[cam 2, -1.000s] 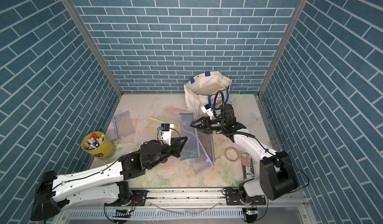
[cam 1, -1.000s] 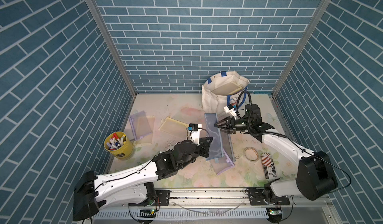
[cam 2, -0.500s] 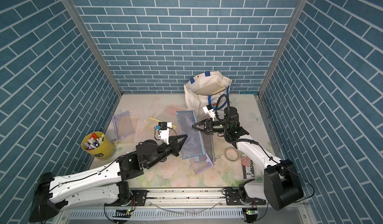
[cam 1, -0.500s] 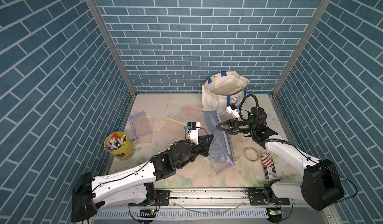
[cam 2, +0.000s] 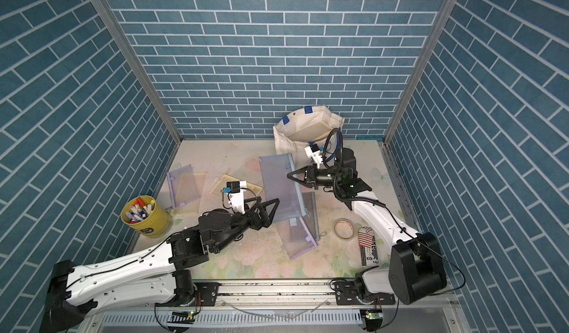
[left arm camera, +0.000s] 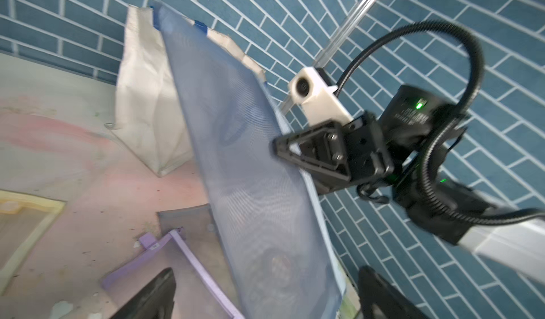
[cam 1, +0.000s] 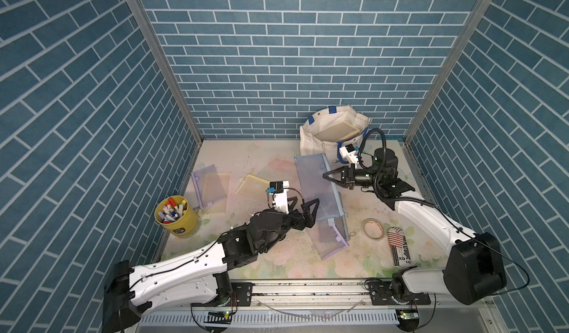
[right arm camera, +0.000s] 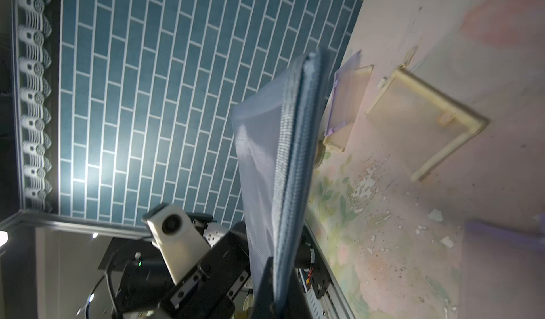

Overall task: Put the pencil pouch into the canvas bag
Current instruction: Pick up the pencil pouch, then place the pencil pouch in the canvas bag.

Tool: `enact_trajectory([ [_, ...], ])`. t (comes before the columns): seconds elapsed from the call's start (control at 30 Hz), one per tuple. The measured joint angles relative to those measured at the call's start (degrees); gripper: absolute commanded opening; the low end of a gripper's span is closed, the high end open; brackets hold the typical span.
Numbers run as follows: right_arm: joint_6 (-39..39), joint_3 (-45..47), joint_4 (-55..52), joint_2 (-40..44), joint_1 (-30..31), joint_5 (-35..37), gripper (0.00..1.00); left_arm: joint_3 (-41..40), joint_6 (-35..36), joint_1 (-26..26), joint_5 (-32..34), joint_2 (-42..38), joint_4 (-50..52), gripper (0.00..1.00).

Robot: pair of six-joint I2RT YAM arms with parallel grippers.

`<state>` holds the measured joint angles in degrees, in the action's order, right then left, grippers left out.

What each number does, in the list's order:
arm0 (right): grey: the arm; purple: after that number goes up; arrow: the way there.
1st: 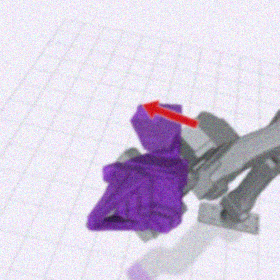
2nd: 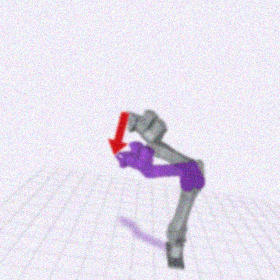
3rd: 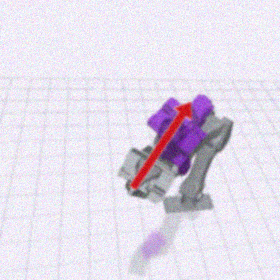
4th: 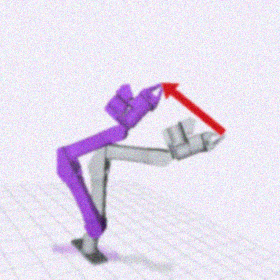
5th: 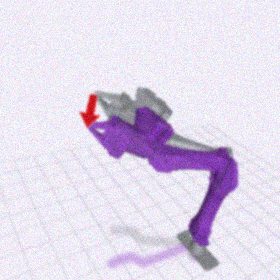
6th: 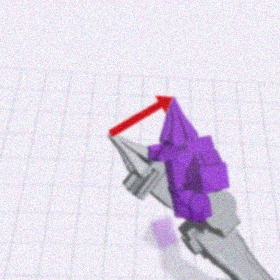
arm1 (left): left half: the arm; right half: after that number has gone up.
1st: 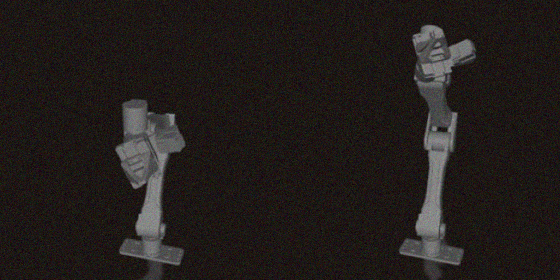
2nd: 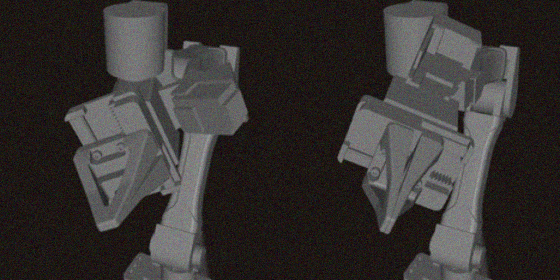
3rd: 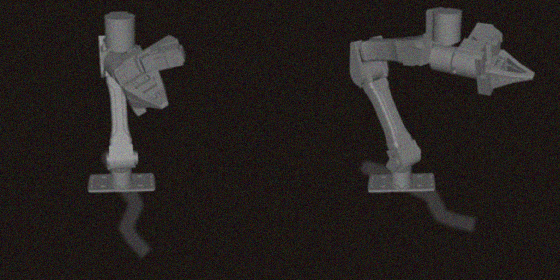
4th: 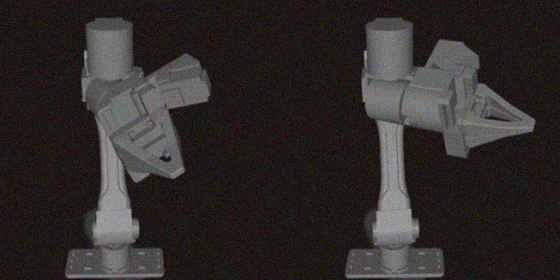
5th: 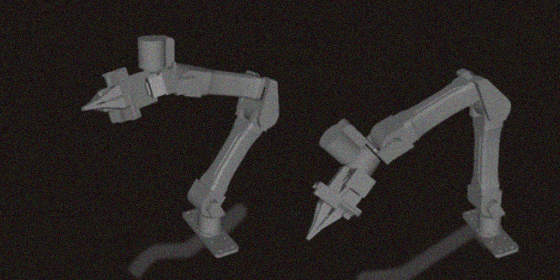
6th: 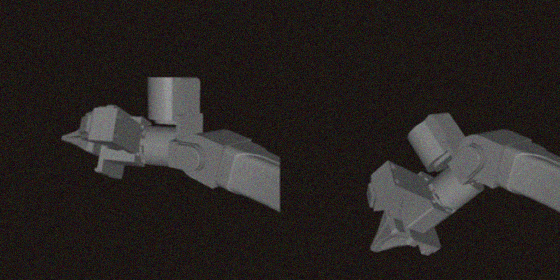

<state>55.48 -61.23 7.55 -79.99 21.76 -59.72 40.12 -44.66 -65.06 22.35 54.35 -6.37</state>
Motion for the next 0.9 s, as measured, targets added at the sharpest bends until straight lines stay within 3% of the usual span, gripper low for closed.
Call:
enact_trajectory([
  [0.13, -4.6, -15.6, -10.8, -6.4, -0.6, 11.7, 0.00, -0.1, -3.0, 0.0, 3.6, 1.2, 6.7, 0.99],
  [0.5, -2.7, -46.6, -20.1, -21.7, -0.8, 51.0, 0.00, 1.1, -4.9, -0.6, 7.6, 1.7, 16.0, 0.99],
  [0.73, -0.4, -59.9, -24.5, -34.8, -0.9, 64.1, 0.00, -2.4, -5.0, -0.9, 8.5, -2.0, 12.0, 0.99],
  [0.9, -0.5, -63.2, -27.6, -39.3, -1.1, 69.4, 0.00, -2.6, -4.9, -0.9, 9.2, -4.2, 11.8, 0.99],
])
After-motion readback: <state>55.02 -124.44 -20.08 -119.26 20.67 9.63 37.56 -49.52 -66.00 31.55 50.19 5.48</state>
